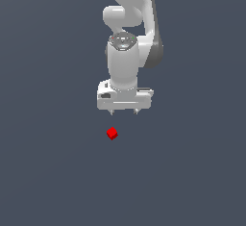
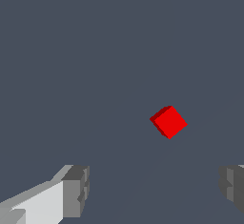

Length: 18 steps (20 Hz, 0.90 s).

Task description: Pick up the red cube and move it to a goal position.

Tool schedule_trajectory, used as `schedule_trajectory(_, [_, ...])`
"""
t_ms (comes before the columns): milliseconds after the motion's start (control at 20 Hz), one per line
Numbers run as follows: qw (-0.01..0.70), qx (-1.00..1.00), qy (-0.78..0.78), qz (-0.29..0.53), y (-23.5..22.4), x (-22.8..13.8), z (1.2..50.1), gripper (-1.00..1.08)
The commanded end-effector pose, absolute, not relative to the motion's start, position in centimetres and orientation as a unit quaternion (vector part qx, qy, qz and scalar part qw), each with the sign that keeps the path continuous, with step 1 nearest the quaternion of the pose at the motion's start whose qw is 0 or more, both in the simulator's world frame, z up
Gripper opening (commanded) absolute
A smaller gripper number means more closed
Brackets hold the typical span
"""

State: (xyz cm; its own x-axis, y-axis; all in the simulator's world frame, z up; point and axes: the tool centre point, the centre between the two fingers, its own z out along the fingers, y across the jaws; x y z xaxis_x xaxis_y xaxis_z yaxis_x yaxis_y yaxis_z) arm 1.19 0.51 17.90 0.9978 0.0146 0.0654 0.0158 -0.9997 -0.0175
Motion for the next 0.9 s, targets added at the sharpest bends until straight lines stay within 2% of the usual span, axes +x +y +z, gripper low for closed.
schedule_trajectory(0, [0.009, -0.999, -0.008, -0.033, 0.5, 1.2, 17.9, 1.0])
schedule_trajectory(450, [0.009, -0.999, -0.031, -0.03, 0.1, 1.2, 16.8, 1.0])
schedule_trajectory(850, [0.008, -0.995, -0.094, -0.025, -1.1, 1.3, 13.8, 1.0])
